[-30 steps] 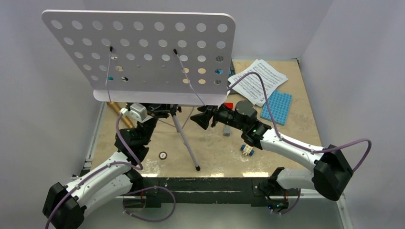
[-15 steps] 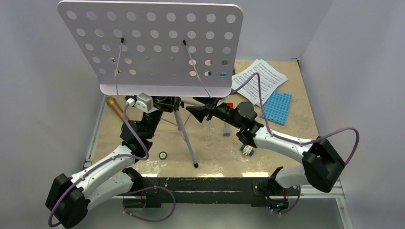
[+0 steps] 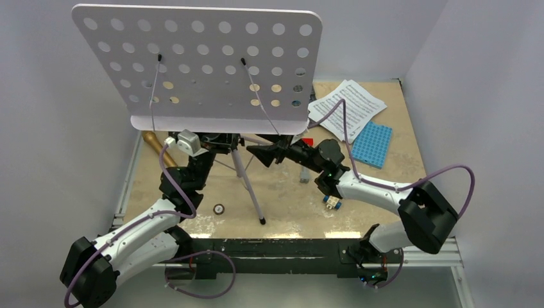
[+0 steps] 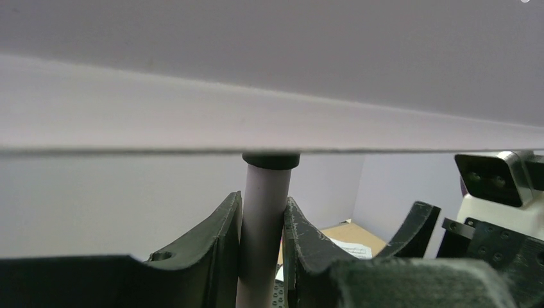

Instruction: Pack up the instrument practice props

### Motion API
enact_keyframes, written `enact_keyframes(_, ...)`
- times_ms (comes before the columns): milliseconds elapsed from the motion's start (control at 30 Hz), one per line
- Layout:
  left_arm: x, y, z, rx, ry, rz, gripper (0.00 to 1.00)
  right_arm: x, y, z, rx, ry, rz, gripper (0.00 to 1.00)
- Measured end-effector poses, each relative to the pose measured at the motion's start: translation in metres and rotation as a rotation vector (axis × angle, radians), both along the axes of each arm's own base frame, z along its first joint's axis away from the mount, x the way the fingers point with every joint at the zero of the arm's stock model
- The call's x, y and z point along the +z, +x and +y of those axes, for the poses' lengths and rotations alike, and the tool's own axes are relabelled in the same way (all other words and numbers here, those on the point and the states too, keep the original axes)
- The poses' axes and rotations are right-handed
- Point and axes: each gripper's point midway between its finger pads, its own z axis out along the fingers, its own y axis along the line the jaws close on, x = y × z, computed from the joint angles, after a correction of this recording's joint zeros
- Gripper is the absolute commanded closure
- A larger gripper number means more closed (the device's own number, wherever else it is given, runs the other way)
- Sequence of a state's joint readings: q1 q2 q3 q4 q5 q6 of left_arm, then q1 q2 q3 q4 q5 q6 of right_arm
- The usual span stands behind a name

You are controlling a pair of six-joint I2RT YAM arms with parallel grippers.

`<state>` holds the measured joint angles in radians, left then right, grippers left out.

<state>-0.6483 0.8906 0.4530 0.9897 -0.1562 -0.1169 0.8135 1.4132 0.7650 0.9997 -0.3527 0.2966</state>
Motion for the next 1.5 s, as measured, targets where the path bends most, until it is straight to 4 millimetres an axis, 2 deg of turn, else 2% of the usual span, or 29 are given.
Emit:
enact_keyframes(100,0.000,-0.002,-0.001,-0.010,-0.009,-0.004,1.00,-0.008,-0.013,-0.014,0.002,-0.001,0.022,0.34)
enact_keyframes(333,0.001,-0.004,-0.002,-0.029,-0.031,-0.005,1.00,-0.028,-0.061,-0.068,-0.012,0.003,0.022,0.31)
enact_keyframes(433,0.001,-0.005,-0.003,-0.045,-0.042,-0.011,1.00,-0.029,-0.066,-0.082,-0.050,-0.003,0.031,0.31)
enact_keyframes(600,-0.001,-0.007,-0.016,-0.098,-0.059,-0.023,1.00,-0.014,-0.068,-0.099,-0.108,0.024,0.012,0.31)
enact_keyframes(700,-0.005,-0.011,-0.023,-0.128,-0.069,-0.028,1.00,-0.014,-0.066,-0.101,-0.128,0.021,0.008,0.31)
enact_keyframes(933,-0.008,-0.024,-0.027,-0.173,-0.108,-0.044,1.00,-0.037,-0.054,-0.089,-0.130,-0.039,0.055,0.31)
enact_keyframes(1033,-0.008,-0.028,-0.024,-0.173,-0.117,-0.050,1.00,-0.034,-0.048,-0.083,-0.129,-0.047,0.058,0.31)
enact_keyframes(1067,-0.008,-0.030,-0.022,-0.172,-0.118,-0.050,0.95,-0.031,-0.047,-0.082,-0.130,-0.043,0.054,0.31)
enact_keyframes(1167,-0.004,-0.035,-0.018,-0.171,-0.120,-0.049,0.70,-0.015,-0.045,-0.080,-0.132,-0.022,0.028,0.31)
enact_keyframes(1233,-0.003,-0.037,-0.016,-0.170,-0.116,-0.042,0.61,-0.007,-0.045,-0.080,-0.132,-0.011,0.013,0.30)
enact_keyframes(1300,-0.004,-0.038,-0.016,-0.174,-0.123,-0.018,0.60,-0.004,-0.044,-0.080,-0.135,-0.009,0.004,0.30)
enact_keyframes(1400,-0.033,-0.031,-0.026,-0.182,-0.072,0.093,0.59,0.000,-0.044,-0.080,-0.136,-0.009,-0.002,0.30)
enact_keyframes(1500,-0.040,-0.029,-0.030,-0.188,-0.058,0.127,0.56,0.004,-0.043,-0.079,-0.136,-0.005,-0.009,0.30)
